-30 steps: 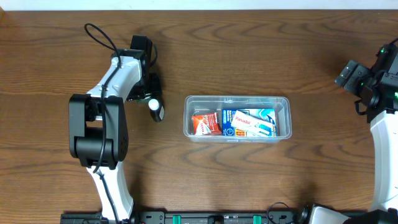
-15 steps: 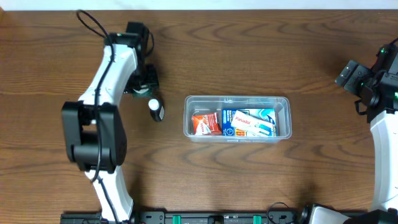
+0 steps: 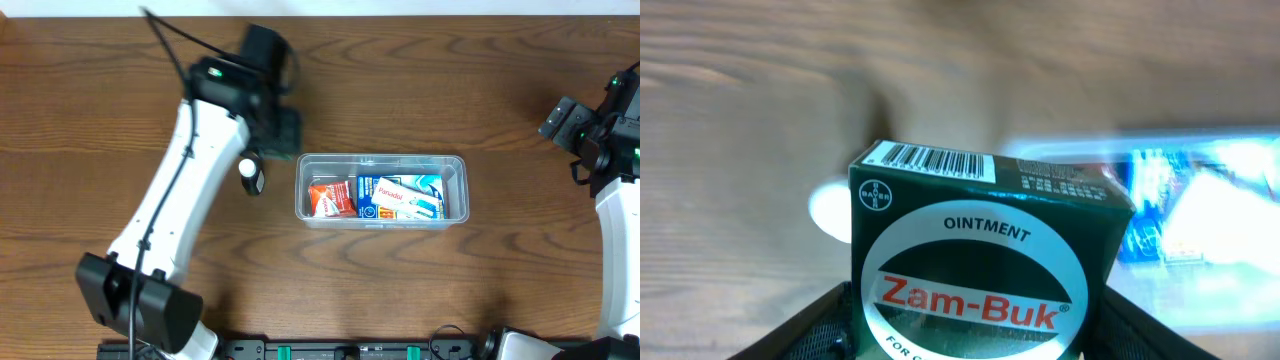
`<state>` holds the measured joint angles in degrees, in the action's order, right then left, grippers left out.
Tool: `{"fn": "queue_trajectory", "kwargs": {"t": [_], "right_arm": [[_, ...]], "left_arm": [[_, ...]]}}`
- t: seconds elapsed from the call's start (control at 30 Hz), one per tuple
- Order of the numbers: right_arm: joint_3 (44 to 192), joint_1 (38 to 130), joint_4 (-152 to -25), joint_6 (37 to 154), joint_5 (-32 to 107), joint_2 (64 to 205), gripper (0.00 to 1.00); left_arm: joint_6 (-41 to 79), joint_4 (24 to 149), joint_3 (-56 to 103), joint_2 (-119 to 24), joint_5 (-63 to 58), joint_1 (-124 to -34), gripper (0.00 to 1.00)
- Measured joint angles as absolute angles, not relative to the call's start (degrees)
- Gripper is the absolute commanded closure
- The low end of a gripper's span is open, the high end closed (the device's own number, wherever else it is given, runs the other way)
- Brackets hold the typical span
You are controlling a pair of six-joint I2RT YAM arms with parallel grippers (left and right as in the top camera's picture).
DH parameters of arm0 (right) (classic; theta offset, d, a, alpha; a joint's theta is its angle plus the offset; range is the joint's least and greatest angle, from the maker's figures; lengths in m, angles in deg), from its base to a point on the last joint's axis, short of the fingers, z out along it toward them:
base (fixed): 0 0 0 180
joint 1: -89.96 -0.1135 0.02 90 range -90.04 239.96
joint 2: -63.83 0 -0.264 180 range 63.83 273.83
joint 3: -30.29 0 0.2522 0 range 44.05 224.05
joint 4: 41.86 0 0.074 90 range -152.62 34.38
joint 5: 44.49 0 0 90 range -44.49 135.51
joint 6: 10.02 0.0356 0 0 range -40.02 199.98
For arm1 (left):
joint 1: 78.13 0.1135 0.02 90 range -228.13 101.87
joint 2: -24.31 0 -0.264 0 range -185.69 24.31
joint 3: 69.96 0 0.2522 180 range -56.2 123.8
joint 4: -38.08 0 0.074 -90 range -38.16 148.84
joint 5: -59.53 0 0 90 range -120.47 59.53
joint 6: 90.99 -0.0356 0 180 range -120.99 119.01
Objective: Pack container
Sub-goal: 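Carry the green tin with the left gripper over the container, then lower the green tin into the container's left end and open the gripper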
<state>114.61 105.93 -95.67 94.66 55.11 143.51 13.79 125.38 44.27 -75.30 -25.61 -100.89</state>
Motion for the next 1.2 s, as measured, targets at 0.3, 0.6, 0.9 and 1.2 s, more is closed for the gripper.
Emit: {"fn": "queue_trajectory", "kwargs": {"t": [0.3,0.6,0.9,1.2], "right_arm": [[114.6,105.9,-95.7,94.7,55.1,143.5,0.01],[114.6,105.9,-95.7,94.7,55.1,143.5,0.01],[114.6,105.9,-95.6,94.7,55.1,143.5,0.01],[114.6,105.9,-95.6,94.7,55.1,143.5,0.01]], "left_arm": [[15.7,126.5,42.0,-75.2,-24.8,-113.0,0.33],[22.6,118.7,31.2,-75.2,-24.9,-115.0,0.33],[28.1,110.3,24.4,-75.3,-24.9,-117.0,0.34],[29.6,106.8,24.3,-75.5,-24.9,-117.3,0.34]]}}
